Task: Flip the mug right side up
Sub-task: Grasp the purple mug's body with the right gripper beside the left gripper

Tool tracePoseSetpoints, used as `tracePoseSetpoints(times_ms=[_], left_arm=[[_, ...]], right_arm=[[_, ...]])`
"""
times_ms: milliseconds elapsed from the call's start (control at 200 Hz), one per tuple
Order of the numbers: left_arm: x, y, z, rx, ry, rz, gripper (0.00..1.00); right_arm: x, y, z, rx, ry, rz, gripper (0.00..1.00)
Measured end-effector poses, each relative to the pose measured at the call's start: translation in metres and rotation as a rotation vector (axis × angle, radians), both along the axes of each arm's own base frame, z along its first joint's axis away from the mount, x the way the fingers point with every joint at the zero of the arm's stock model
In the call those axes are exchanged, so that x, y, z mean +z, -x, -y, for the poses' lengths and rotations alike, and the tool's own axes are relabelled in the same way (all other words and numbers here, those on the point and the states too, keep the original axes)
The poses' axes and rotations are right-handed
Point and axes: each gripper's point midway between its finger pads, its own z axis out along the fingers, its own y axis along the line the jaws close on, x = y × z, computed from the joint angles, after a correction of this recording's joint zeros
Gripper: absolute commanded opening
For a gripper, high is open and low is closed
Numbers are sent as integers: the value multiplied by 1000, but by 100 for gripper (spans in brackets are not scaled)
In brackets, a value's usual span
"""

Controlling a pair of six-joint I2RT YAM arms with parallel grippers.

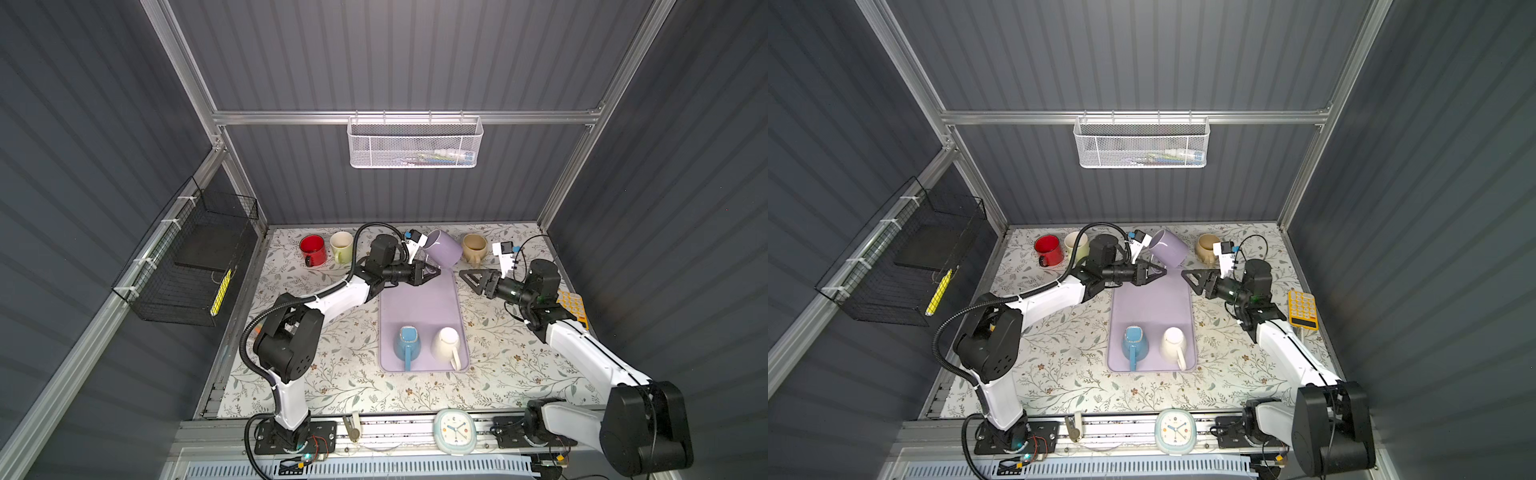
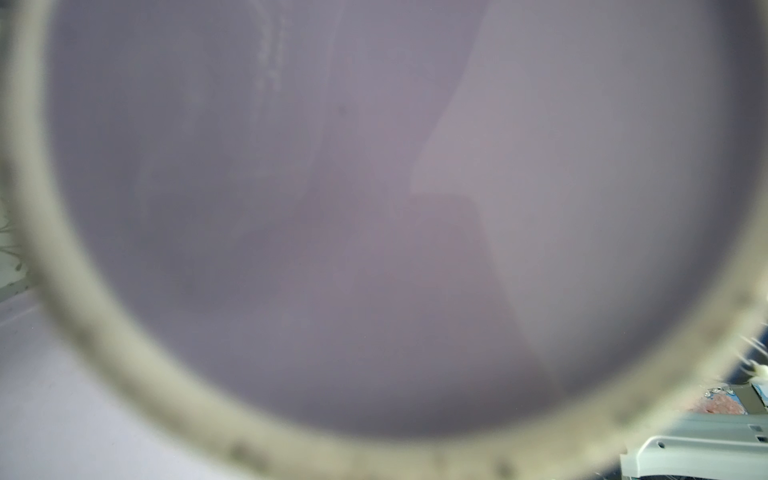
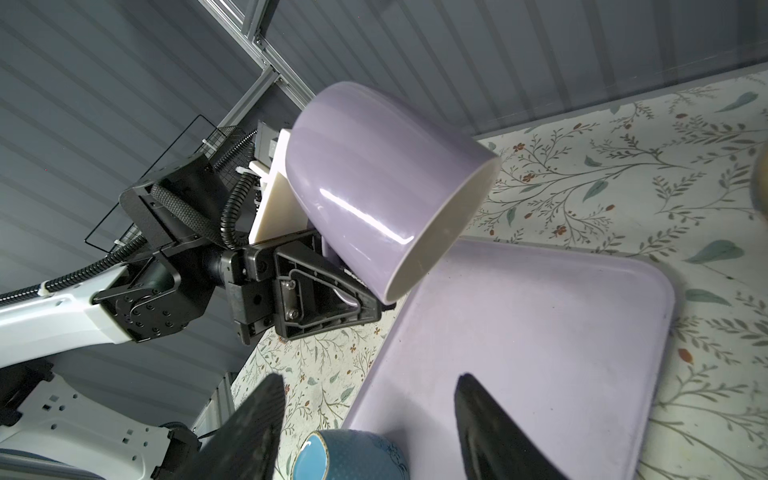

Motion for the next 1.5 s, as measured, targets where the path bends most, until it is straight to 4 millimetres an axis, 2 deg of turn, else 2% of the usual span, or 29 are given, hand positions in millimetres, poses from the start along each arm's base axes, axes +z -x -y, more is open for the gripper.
tracePoseSetpoints(times_ms=[215, 355, 700, 1036, 1311, 1501], left_arm=[[4, 2, 2, -8, 35, -17, 9], [2, 5, 2, -10, 57, -43, 9], [21, 6, 9, -19, 159, -66, 9], [11, 6, 16, -25, 173, -111, 9], [10, 6, 16, -26, 177, -120, 8], [10, 8, 18, -35, 178, -120, 8]], right_arm=[[2, -2, -10, 30, -9, 19, 67], [8, -10, -17, 50, -17, 48, 67], [-4, -30, -36, 79, -42, 40, 66], [18, -36, -44, 92, -71, 112, 65], [33, -29, -41, 74, -52, 158, 65], [33, -28, -41, 74, -44, 159, 65]])
